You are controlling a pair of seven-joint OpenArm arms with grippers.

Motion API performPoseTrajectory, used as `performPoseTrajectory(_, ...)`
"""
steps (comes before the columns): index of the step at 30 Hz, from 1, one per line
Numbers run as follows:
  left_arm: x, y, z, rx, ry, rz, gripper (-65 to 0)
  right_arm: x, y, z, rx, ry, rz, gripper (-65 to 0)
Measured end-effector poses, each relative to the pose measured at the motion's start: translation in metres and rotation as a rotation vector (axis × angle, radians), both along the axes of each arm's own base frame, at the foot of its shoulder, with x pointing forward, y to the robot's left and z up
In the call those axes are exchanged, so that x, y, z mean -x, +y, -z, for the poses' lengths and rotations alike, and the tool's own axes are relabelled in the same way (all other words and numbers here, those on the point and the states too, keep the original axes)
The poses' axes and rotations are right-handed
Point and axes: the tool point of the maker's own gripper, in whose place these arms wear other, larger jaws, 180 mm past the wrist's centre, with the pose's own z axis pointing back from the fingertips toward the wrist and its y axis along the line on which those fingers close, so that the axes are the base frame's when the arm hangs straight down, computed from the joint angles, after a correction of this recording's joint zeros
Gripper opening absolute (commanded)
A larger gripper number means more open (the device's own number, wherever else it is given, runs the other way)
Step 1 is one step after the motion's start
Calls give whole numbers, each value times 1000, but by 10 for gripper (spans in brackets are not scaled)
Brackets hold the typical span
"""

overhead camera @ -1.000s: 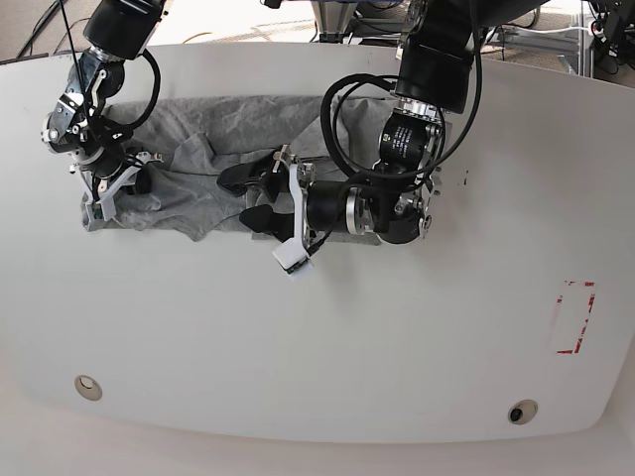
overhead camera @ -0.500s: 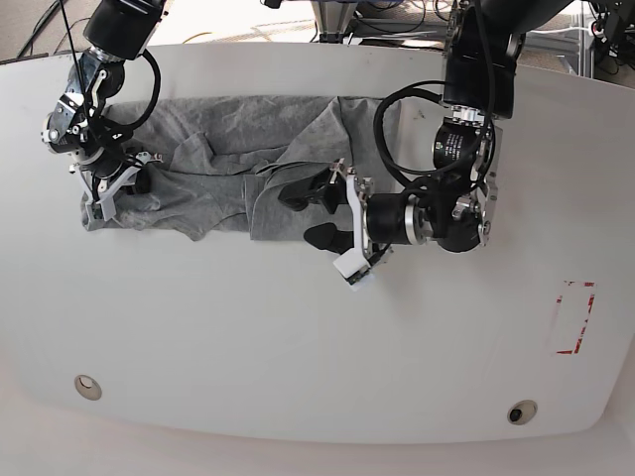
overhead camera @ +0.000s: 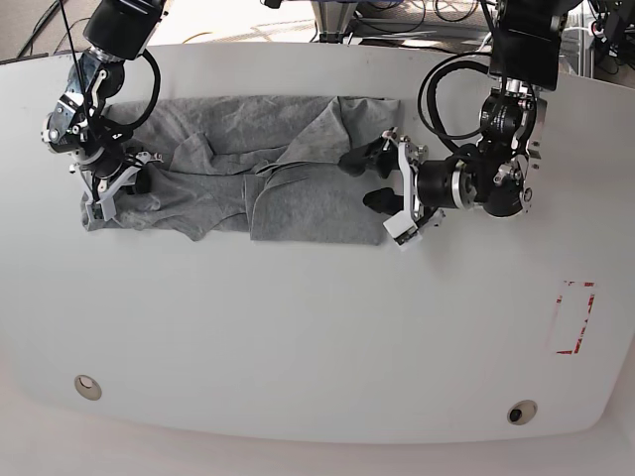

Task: Layout the t-shirt on the table in an organized manner, then fold the t-shirt properly
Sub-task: 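Lower the folded end onto the strip and open the left gripper, then grasp the folded end again with the left gripper and fold it further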

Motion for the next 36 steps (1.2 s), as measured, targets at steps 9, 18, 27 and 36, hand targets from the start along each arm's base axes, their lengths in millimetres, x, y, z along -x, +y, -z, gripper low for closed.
performPoseTrajectory(9, 19, -7, 12, 16, 52, 6, -185, -1, 8, 1, -17, -8, 0, -571)
performPoseTrajectory(18, 36, -34, 13, 54, 74, 65, -185, -2, 9, 1, -22, -11, 1, -571)
performPoseTrajectory(27, 72, -63, 22, 40, 111, 214, -185, -1, 10, 2, -23, -9, 1, -571)
performPoseTrajectory(36, 85, -82, 18, 31, 93, 321, -185, 3, 11, -1, -9, -11, -9, -571)
